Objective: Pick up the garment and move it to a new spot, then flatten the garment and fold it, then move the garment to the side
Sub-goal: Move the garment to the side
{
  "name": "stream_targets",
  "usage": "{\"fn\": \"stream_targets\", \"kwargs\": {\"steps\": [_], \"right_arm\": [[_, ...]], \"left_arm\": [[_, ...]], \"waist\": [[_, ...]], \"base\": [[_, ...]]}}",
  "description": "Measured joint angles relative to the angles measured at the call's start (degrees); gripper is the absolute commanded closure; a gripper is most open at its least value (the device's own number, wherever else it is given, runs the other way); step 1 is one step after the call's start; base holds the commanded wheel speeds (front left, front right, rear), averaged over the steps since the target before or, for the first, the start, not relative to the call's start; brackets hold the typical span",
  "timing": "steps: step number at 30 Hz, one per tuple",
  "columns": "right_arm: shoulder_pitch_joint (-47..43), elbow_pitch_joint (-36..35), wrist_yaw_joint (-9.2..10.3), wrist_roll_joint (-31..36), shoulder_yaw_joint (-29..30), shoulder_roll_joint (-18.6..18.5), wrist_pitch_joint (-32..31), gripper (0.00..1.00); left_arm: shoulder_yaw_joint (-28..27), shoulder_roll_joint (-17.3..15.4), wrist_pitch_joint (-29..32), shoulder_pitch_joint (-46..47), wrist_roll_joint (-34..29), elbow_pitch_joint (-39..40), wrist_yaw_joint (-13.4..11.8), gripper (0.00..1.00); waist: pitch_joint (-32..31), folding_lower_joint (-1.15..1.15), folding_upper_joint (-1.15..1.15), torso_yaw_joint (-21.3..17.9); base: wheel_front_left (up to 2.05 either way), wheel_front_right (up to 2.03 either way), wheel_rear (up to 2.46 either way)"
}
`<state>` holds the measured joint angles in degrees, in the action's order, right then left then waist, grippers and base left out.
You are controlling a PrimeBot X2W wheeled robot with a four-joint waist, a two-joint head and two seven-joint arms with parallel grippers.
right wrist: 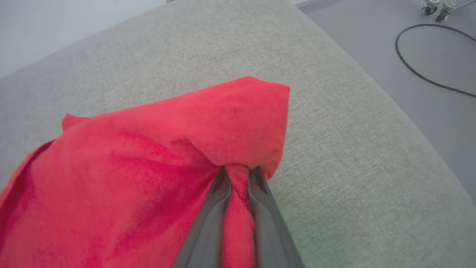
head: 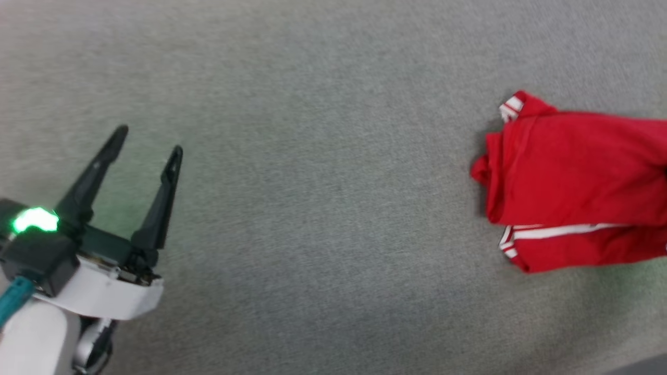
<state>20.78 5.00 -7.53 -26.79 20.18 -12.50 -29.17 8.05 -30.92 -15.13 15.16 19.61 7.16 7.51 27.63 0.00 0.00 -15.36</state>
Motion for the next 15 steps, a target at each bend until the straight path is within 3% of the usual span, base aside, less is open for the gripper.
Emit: {"fn": "stream_targets", "kwargs": {"steps": [15], "right_arm": [[11.88,11.17,0.00,9.98,2.69,-6.33,10.76,1.00]], "left_arm": [[1.77,-9.24,0.00,7.36,0.60,5.27,0.00,0.00]], "waist": [[7.51,0.00,0.00,-4.22]], "base": [[0.00,0.00,0.00]]}}
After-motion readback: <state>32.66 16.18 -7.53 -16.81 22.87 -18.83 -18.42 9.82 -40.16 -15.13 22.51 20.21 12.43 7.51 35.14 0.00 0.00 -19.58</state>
